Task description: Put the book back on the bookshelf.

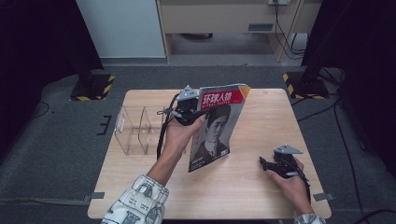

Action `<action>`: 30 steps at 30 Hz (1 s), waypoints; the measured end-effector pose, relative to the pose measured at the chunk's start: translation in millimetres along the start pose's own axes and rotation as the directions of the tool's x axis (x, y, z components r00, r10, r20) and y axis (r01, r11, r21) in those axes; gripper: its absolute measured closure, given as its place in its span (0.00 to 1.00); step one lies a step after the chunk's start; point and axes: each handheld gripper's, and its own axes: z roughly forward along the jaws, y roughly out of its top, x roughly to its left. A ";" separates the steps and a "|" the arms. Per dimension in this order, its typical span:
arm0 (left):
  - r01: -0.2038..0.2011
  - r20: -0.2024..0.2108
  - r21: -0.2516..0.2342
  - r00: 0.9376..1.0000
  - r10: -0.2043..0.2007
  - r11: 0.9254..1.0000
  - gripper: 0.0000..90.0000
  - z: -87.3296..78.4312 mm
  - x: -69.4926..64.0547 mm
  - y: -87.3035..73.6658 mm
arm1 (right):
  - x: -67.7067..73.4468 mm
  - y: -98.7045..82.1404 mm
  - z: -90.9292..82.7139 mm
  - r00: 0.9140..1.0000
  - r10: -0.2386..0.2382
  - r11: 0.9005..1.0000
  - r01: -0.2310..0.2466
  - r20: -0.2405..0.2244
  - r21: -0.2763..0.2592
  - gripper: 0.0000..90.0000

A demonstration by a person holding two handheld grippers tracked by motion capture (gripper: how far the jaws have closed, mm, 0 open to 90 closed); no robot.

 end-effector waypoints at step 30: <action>0.026 0.020 -0.028 0.999 -0.026 0.999 0.96 -33.7 2.4 -17.4 | -0.1 -0.5 -0.4 1.000 -0.008 1.000 0.008 -0.004 0.001 0.34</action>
